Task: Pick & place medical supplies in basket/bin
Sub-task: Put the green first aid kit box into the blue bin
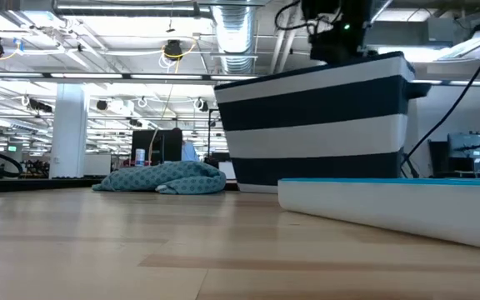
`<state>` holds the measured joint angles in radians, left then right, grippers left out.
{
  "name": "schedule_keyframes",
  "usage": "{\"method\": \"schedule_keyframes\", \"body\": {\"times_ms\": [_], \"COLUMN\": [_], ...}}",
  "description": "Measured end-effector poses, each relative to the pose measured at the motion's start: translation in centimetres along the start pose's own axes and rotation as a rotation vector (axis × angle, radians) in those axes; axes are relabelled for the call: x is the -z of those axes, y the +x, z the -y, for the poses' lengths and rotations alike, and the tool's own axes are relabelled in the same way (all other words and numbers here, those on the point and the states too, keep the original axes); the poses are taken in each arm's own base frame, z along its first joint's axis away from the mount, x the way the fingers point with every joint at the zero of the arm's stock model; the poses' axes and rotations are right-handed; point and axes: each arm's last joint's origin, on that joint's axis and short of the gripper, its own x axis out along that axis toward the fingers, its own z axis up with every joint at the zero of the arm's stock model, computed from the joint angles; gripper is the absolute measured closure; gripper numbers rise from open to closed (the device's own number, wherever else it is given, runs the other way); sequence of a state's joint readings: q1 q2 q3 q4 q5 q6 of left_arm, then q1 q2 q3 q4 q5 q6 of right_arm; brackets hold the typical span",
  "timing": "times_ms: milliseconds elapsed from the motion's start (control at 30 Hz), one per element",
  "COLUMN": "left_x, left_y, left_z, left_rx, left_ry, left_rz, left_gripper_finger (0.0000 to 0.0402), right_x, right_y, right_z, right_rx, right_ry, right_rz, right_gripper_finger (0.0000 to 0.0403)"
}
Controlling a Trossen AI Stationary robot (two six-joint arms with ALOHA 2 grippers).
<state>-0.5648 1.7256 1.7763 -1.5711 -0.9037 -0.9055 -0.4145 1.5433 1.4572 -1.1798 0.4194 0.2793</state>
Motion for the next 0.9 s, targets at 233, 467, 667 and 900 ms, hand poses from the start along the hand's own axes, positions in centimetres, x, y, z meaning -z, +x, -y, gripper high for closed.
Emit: {"method": "schedule_keyframes", "body": {"times_ms": [233, 467, 667, 900], "left_x": [0.1, 0.1, 0.1, 0.1], "left_y": [-0.1, -0.1, -0.1, -0.1], "left_z": [0.1, 0.1, 0.1, 0.1], "left_rx": [0.009, 0.013, 0.013, 0.011], "left_ry": [0.001, 0.001, 0.002, 0.003], "left_rz": [-0.006, -0.011, -0.012, -0.009], "left_gripper_finger": [0.0209, 0.0209, 0.0209, 0.0209], "right_x": [-1.3, -1.0, -0.9, -2.0], "right_y": [3.2, 5.4, 4.3, 1.4], "right_z": [-1.9, -2.4, -1.9, -0.8], "right_rx": [-0.103, -0.076, -0.067, -0.052], "right_ry": [-0.079, -0.170, -0.243, -0.235], "right_rz": [-0.038, -0.180, -0.259, -0.228], "right_gripper_finger": [0.0372, 0.0329, 0.0295, 0.0259]}}
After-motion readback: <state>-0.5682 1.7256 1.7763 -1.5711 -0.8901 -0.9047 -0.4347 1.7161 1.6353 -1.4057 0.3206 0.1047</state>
